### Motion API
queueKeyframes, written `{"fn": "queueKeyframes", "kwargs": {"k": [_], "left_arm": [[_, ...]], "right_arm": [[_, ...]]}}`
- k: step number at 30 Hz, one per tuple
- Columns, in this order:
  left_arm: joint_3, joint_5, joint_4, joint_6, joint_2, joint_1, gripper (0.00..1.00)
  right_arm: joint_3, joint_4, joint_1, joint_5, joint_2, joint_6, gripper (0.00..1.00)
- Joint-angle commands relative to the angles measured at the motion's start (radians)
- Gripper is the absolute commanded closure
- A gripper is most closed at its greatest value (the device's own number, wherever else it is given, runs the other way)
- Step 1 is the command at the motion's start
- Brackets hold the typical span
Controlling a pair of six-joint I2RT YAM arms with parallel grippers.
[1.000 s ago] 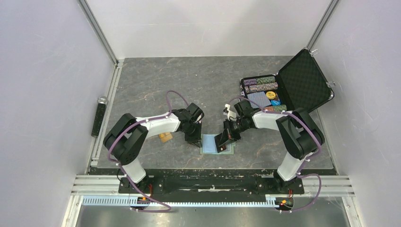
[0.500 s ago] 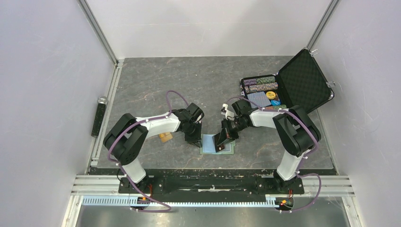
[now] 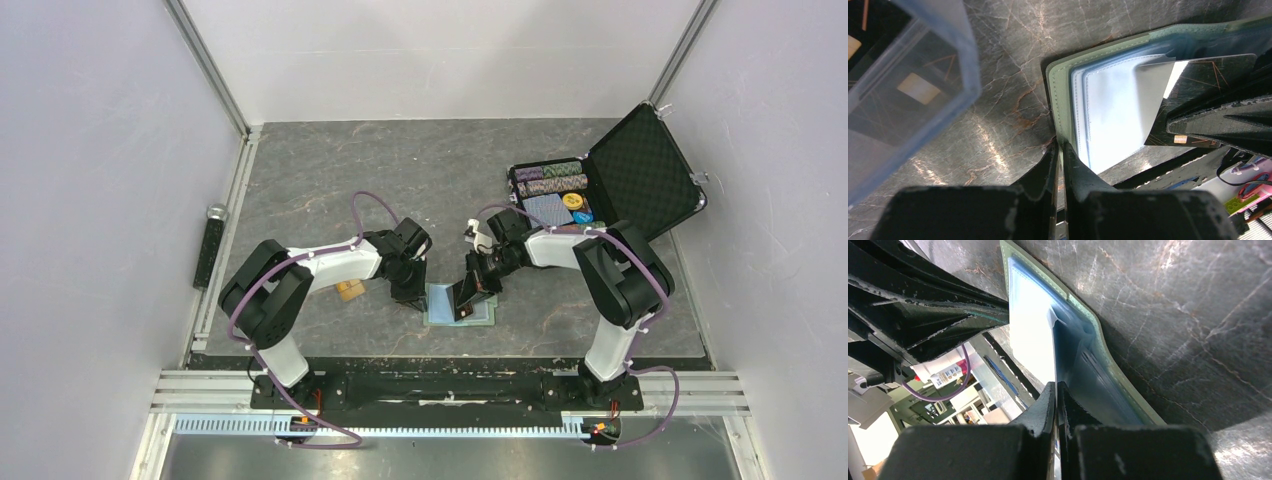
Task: Put the credit cards into the card holder
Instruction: Insert the credit card into the card holder.
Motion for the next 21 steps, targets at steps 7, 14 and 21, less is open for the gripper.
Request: {"fn": "queueKeyframes", "kwargs": {"k": [7, 14, 21], "left_arm": [[-0.006, -0.015, 0.012, -0.005, 0.023, -0.016, 0.92], [-0.019, -0.008, 0.029, -0.019, 0.021, -0.016, 0.97], [-0.017, -0.011, 0.033, -0.023, 0.02, -0.016, 0.98]], "right_arm": [[-0.085, 0.2, 0.006, 0.063, -0.03, 0.104, 1.0], [-0.102, 0.245, 0.02, 0.065, -0.037, 0.132, 0.99], [-0.096, 0.2, 0.027, 0.088, -0.054, 0.111, 0.91]]}}
